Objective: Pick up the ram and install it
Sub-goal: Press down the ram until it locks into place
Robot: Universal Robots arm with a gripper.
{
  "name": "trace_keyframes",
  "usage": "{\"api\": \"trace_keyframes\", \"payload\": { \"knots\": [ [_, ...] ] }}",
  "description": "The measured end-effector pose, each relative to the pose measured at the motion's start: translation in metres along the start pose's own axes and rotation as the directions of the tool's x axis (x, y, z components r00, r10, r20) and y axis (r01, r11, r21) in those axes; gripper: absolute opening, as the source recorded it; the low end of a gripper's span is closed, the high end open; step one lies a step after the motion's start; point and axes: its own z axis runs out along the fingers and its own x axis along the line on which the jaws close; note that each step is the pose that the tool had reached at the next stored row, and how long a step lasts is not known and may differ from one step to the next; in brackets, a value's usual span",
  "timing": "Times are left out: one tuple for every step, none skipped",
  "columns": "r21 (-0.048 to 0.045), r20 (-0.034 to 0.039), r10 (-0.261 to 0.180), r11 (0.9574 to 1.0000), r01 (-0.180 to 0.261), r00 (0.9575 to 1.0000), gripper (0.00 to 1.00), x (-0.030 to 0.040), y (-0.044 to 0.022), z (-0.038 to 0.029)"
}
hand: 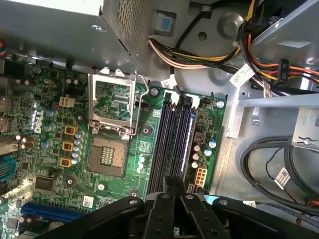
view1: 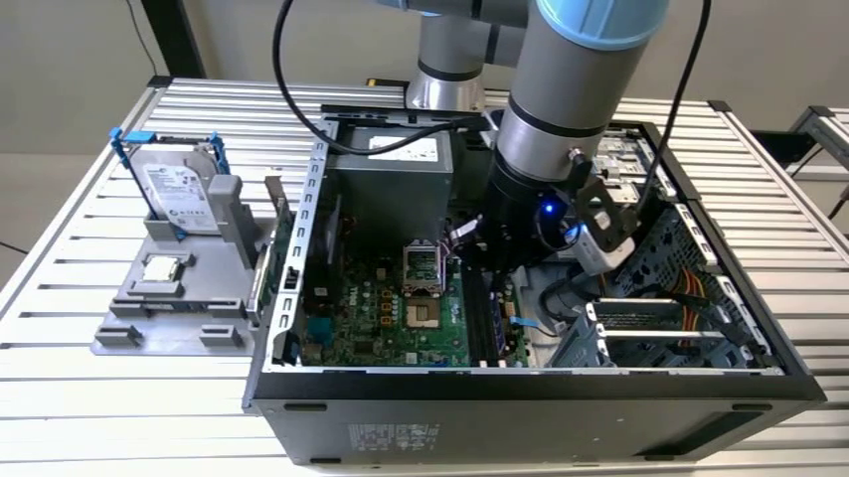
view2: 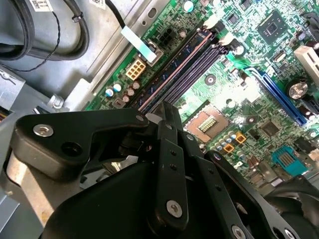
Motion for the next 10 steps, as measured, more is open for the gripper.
{"api": "trace_keyframes", "payload": {
  "knots": [
    [0.0001, 0.0001, -0.005, 1.0, 0.005, 1.0, 0.0, 0.0, 0.0, 0.0],
    [0.0003, 0.0002, -0.011, 0.9999, 0.011, 0.9999, 0.0, 0.0, 0.0, 0.0],
    [0.0005, 0.0003, -0.017, 0.9999, 0.017, 0.9999, 0.0, 0.0, 0.0, 0.0],
    [0.0007, 0.0003, -0.024, 0.9997, 0.024, 0.9997, 0.0, 0.0, 0.0, 0.0],
    [0.0009, 0.0005, -0.032, 0.9995, 0.032, 0.9995, 0.0, 0.0, 0.0, 0.0],
    [0.0012, 0.0006, -0.041, 0.9992, 0.041, 0.9992, 0.0, 0.0, 0.0, 0.0001],
    [0.0015, 0.0006, -0.049, 0.9988, 0.049, 0.9988, 0.0, 0.0, 0.0, 0.0],
    [0.0017, 0.0006, -0.056, 0.9984, 0.056, 0.9984, 0.0, 0.0, 0.0, 0.0],
    [0.002, 0.0006, -0.064, 0.998, 0.064, 0.998, 0.0, 0.0, 0.0, 0.0],
    [0.0023, 0.0006, -0.072, 0.9974, 0.072, 0.9974, 0.0, 0.0, 0.0, 0.0]
  ]
}}
